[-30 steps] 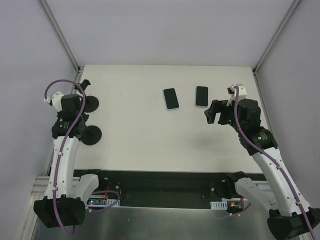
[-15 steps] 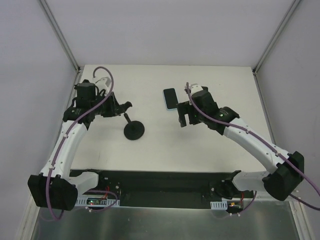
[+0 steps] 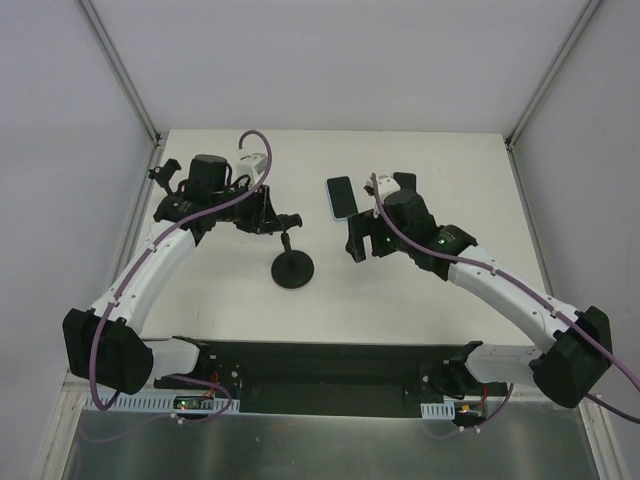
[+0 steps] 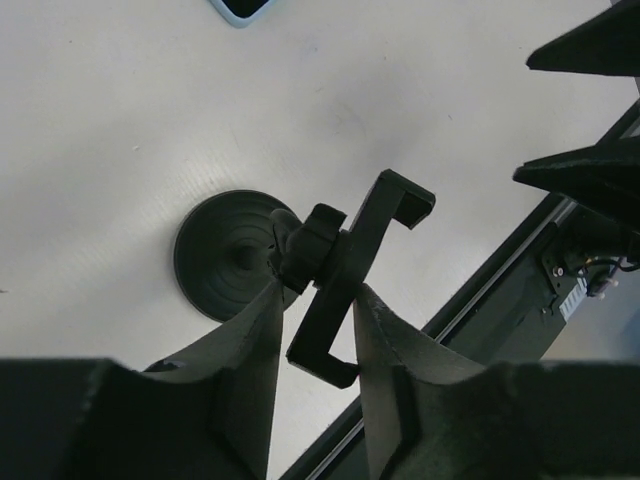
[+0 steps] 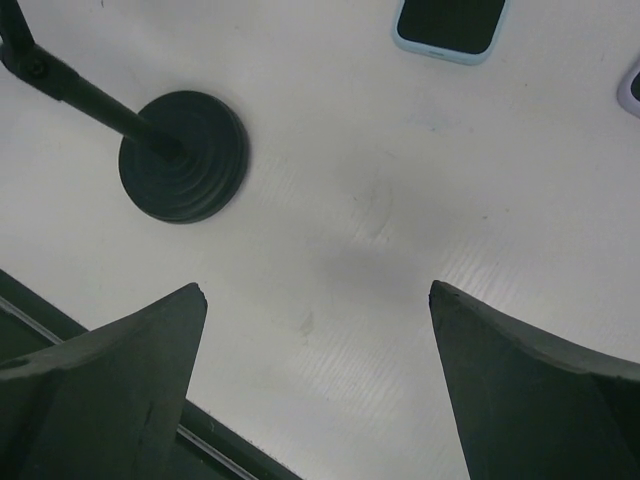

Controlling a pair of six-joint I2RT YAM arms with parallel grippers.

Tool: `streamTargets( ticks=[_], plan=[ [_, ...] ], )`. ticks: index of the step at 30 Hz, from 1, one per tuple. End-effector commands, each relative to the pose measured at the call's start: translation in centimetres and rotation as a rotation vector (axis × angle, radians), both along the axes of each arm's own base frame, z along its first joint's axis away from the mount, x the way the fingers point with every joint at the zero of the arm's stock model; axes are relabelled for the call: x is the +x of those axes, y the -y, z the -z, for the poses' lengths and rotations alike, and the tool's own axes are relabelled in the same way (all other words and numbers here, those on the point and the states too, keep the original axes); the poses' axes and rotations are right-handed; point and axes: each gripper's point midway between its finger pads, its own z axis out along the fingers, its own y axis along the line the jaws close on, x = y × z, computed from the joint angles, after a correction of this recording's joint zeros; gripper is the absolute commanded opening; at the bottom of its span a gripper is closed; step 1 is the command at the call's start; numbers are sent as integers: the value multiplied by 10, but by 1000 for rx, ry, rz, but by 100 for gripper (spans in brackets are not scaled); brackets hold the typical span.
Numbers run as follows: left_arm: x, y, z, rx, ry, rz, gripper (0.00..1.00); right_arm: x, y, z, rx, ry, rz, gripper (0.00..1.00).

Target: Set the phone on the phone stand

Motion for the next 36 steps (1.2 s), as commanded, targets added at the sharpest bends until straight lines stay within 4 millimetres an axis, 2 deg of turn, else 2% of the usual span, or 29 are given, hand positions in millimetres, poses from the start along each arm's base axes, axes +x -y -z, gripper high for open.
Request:
streamTargets(
  ticks=[1,3,5,6,7,8,9,10,12,15,16,17,18,19,20,21,22,23,24,25,27,28,29,30,31,32,33,34,36],
  plan=[
    [-12,14,-5,-57,7,100,41,28,-17,-16,79,46,83,96],
    [-18,14,-6,-66,30,113,52,38,-19,-10,68,27,104,96],
    [-22,13,-10,-75,45,113,71,53,-21,-18,84,28,111,96],
    [-26,13,-14,-88,65,119,78,60,-20,-8,60,8,114,96],
    [-28,12,-16,-91,76,120,85,74,-17,-15,74,17,135,96],
    [-29,12,-17,-92,84,116,85,81,-16,-14,77,6,141,96],
    [-32,10,-19,-94,102,115,85,89,-21,0,74,-40,128,96],
    [-33,10,-19,-95,110,114,85,106,-19,-14,102,-34,152,96],
    [-36,10,-15,-97,103,113,79,108,-23,2,73,-131,126,96],
    [-36,9,-12,-98,84,104,70,101,-47,-4,111,-111,25,96],
    [-37,10,-12,-103,80,106,66,98,-61,-7,146,-89,-19,96],
    [-37,10,-13,-106,81,109,61,89,-65,6,151,-112,-38,96],
    [-38,11,-14,-110,78,109,60,81,-68,7,172,-112,-57,97],
    [-38,11,-13,-114,70,109,59,79,-80,0,222,-60,-80,98],
    [-38,12,-11,-116,59,110,58,59,-69,19,238,-76,-46,99],
    [-38,13,-10,-118,53,113,57,52,-70,18,278,-40,-51,99],
    [-37,13,-9,-116,50,111,56,48,-86,0,367,52,-93,99],
    [-35,13,-6,-112,39,106,55,35,-88,4,392,52,-107,99],
    [-34,12,-5,-107,35,100,47,22,-88,12,400,43,-118,99],
    [-32,12,-3,-103,31,93,44,9,-98,13,409,35,-145,99],
    [-28,10,0,-88,24,69,38,-1,-107,27,412,-29,-132,99],
    [-27,10,1,-89,16,59,24,-7,-113,33,421,-54,-129,99],
    [-25,10,2,-86,7,51,16,-8,-116,38,443,-82,-103,99],
    [-22,9,4,-79,-1,34,8,-11,-121,49,487,-149,-68,96],
    [-21,9,5,-81,-12,22,0,-12,-131,44,580,-132,-85,94],
    [-19,9,6,-80,-21,16,0,-15,-138,43,632,-142,-98,88],
    [-18,9,7,-79,-29,7,0,-17,-144,54,650,-158,-98,85],
    [-17,8,8,-79,-40,-10,0,-19,-156,44,717,-149,-115,82],
    [-14,6,13,-70,-59,-48,0,-21,-169,57,725,-182,-125,59]
  ],
)
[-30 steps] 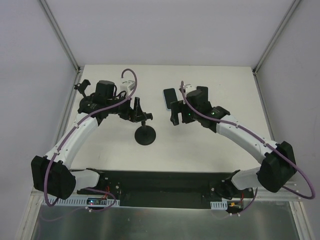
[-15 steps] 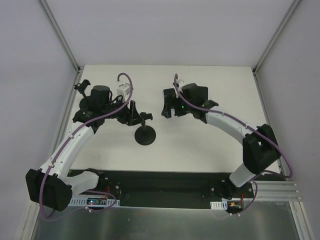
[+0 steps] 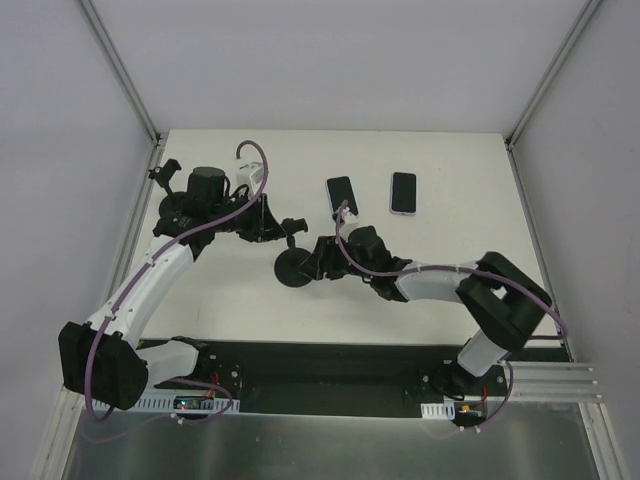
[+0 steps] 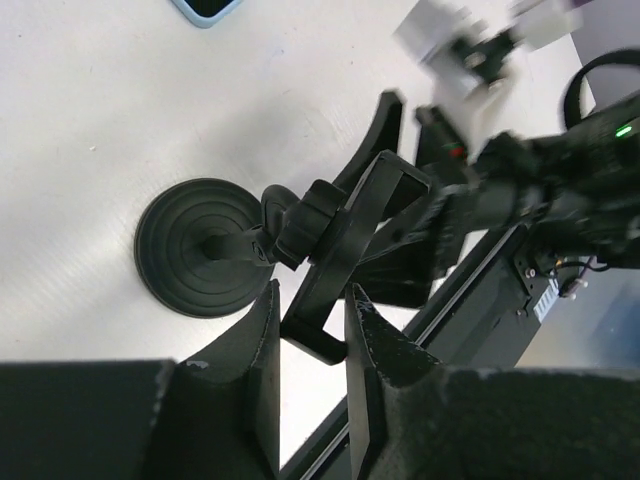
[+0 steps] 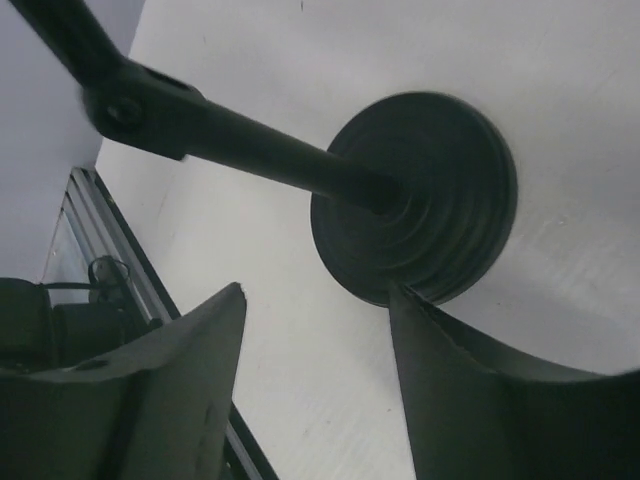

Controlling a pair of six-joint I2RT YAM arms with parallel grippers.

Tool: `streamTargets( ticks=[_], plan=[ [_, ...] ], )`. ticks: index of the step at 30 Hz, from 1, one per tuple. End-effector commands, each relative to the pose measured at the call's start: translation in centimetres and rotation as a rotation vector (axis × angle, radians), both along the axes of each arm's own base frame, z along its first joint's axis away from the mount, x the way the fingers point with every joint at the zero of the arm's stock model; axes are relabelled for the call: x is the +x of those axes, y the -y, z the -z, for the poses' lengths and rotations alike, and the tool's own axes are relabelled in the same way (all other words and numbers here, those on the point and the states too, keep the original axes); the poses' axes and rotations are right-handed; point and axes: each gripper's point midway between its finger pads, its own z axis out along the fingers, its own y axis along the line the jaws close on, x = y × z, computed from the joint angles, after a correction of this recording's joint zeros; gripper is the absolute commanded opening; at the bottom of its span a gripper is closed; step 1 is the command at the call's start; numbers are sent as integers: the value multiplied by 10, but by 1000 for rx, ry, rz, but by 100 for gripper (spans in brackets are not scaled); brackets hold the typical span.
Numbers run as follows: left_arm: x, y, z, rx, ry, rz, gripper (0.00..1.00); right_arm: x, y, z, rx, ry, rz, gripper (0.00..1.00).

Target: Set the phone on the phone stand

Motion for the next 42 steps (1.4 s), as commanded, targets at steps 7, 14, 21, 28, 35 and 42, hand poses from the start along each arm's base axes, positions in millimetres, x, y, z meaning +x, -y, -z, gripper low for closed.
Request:
streamTargets(
  ticks=[7,14,21,28,35,42],
  plan=[
    [19,-11,15,34,-115,-243,0,-6,-70,-7,240,-43,-30,16],
    [17,-4,20,22,-140,-277,0,0,-58,28,156,-98,66,10],
    [11,6,28,30,-152,-197,0,8,-30,69,103,-201,143,12],
    [-2,23,31,8,-189,-17,0,14,1,85,84,-252,170,15],
    [2,10,31,80,-128,-51,16,19,8,78,46,-238,106,19],
    [7,-6,19,122,-48,-122,56,21,38,55,-73,-128,75,28]
  ],
)
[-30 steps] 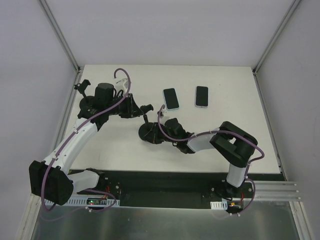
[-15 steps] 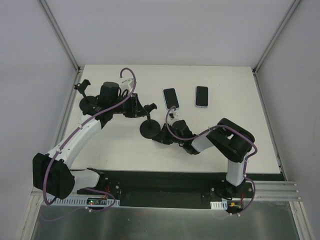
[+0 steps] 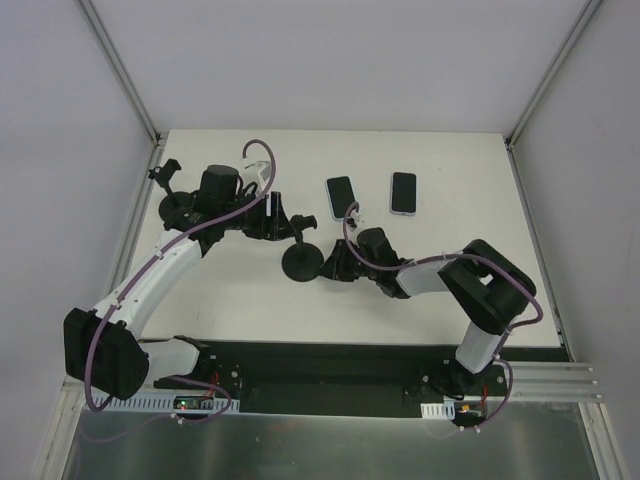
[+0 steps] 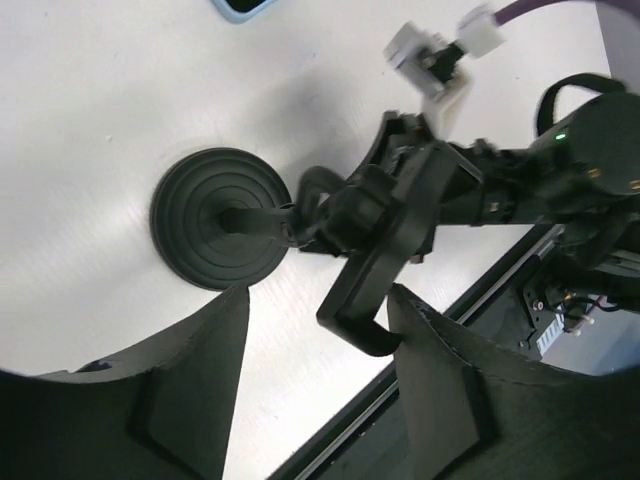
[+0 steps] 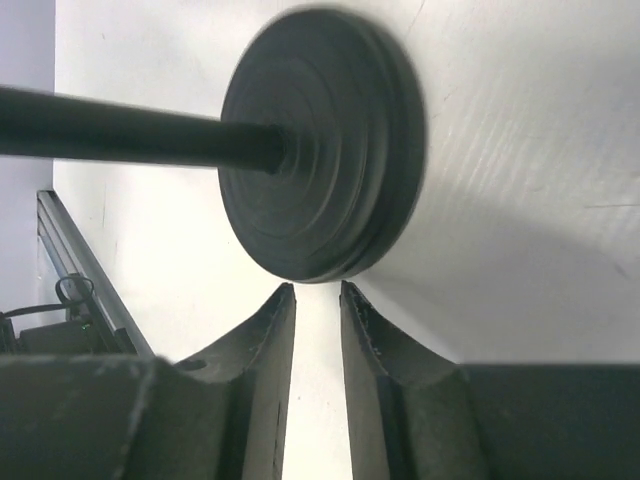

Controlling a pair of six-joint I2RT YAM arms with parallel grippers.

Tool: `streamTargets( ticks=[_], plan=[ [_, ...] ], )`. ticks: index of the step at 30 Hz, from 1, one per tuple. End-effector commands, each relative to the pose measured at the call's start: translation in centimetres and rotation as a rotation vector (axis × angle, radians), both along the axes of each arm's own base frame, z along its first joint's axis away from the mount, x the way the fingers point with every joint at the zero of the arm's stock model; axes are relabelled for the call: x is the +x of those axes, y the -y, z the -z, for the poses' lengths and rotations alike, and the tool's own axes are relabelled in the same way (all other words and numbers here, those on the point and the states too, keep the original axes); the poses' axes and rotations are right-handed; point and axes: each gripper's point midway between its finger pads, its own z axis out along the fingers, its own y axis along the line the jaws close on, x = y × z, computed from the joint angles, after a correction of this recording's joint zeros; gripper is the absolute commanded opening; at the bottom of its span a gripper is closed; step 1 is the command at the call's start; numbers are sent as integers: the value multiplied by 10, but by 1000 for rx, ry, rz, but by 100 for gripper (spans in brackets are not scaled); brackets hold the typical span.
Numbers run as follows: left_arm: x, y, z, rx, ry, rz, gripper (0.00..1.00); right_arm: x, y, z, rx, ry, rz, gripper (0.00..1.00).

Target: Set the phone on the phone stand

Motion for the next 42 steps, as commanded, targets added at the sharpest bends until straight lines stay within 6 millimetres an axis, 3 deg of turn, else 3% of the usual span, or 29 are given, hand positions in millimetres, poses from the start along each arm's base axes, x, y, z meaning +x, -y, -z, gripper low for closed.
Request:
streamTargets(
  ticks=[1,6,7,8,10,12,14,15,16,18,19,20,21,22,24,26,28,34,42],
  plan=[
    [-11,-19,7,87,6,-36,65,7,26,-29,-69,110,-41,31],
    [-15,-17,0,61,34,-13,84,18,60,-44,-130,116,-17,52],
    [-17,-15,-2,48,35,1,86,21,65,-49,-151,143,-35,62],
    [-18,-14,-3,41,35,7,90,34,63,-66,-158,177,-35,68],
    [-22,-11,-13,16,56,29,94,41,82,-58,-292,137,-30,80],
    [-22,-13,-19,9,82,24,95,61,96,-75,-402,142,-35,89],
    [-21,-17,-21,13,105,3,96,76,105,-69,-489,102,-47,91],
    [-20,-19,-23,12,111,-5,96,94,106,-90,-506,122,-52,92],
    [-21,-20,-25,10,119,-10,96,101,106,-76,-544,91,-83,92],
    [-20,-22,-28,8,131,-30,96,114,110,-78,-595,85,-152,88],
    [-21,-24,-29,7,141,-38,95,130,93,-85,-546,98,-189,87],
    [-21,-25,-31,5,151,-42,95,138,90,-86,-532,91,-205,87],
    [-20,-25,-33,0,165,-45,95,139,94,-82,-545,44,-219,95],
    [-21,-26,-36,-3,178,-51,96,162,87,-86,-551,62,-207,96],
    [-21,-27,-40,-14,189,-57,96,170,89,-85,-592,31,-216,96],
    [-21,-30,-44,-18,207,-69,98,193,87,-83,-640,42,-186,96],
    [-21,-33,-47,-21,222,-84,98,195,92,-70,-689,1,-180,96],
    [-19,-34,-45,-40,206,-87,99,210,94,-64,-741,31,-153,96],
    [-19,-30,-45,-67,197,-58,99,221,77,-50,-712,24,-144,96]
  ],
)
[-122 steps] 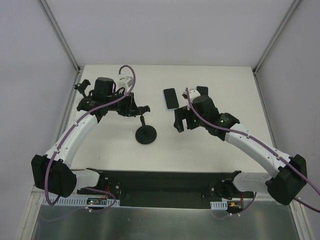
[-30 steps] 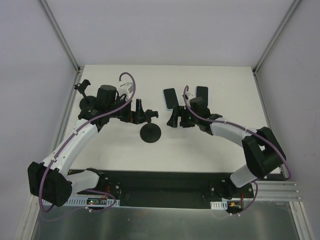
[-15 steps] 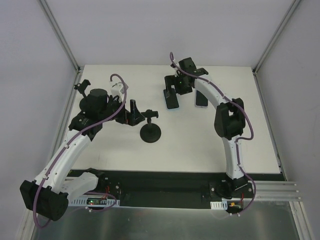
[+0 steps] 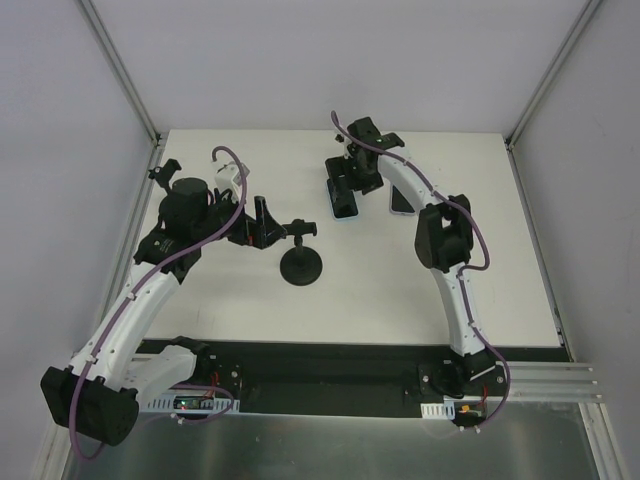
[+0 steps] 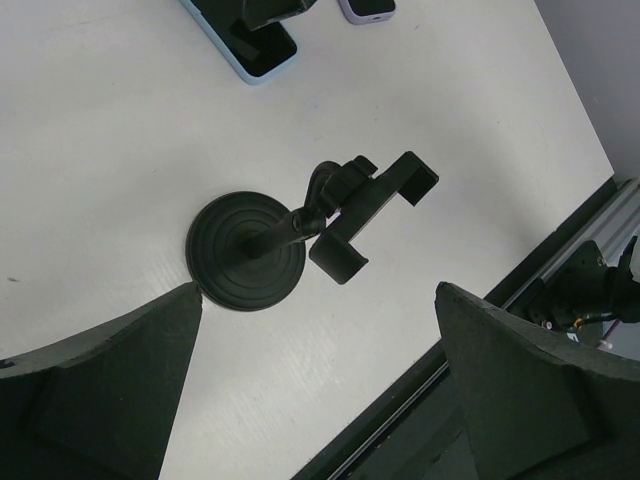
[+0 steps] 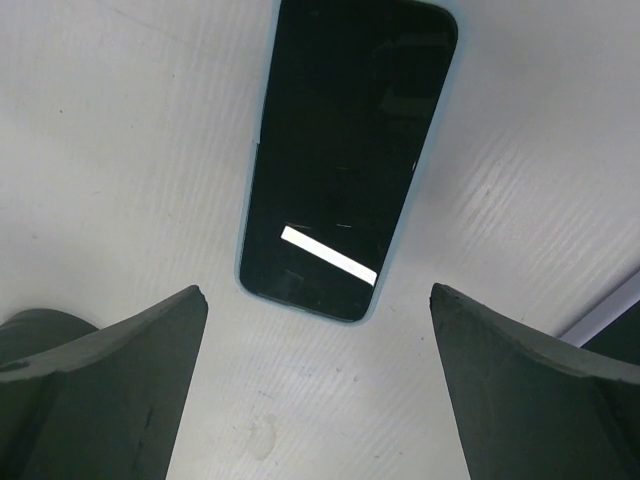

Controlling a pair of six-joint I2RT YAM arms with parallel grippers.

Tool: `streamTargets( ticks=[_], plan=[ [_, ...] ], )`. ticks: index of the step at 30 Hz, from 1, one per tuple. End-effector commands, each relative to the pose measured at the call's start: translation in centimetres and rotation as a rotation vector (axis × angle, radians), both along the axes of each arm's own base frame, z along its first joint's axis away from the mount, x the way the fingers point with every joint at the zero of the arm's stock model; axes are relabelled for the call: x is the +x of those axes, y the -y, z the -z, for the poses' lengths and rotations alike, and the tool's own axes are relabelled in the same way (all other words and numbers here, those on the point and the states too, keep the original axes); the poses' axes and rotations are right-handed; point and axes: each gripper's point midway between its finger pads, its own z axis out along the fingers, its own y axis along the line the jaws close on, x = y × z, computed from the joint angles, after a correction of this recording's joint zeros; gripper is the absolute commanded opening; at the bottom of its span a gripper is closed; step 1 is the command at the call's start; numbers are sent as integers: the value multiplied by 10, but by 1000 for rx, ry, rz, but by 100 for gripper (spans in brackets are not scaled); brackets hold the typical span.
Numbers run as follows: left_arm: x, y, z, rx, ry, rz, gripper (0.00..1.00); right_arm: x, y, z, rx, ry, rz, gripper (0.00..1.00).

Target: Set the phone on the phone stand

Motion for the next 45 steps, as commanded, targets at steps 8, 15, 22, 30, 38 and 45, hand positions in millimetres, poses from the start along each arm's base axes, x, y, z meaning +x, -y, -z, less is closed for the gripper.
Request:
streamTargets(
  ticks=[8,15,22,30,38,45],
  plan=[
    [5,3,0,-38,-6,20,98,10,-18,30,-27,-16,59,96],
    [7,3,1,-50,-20,21,98,-1,-22,50,-106,-39,67,96],
    [6,4,1,-53,-20,27,97,-9,5,68,-359,-13,69,89],
    [7,3,5,-54,-38,21,97,-43,26,74,-442,-103,32,34],
    [11,-2,2,-48,-21,-1,97,-155,55,82,-363,-143,21,11],
    [10,1,6,-71,-61,20,95,-235,61,108,-308,-137,55,33]
  ],
)
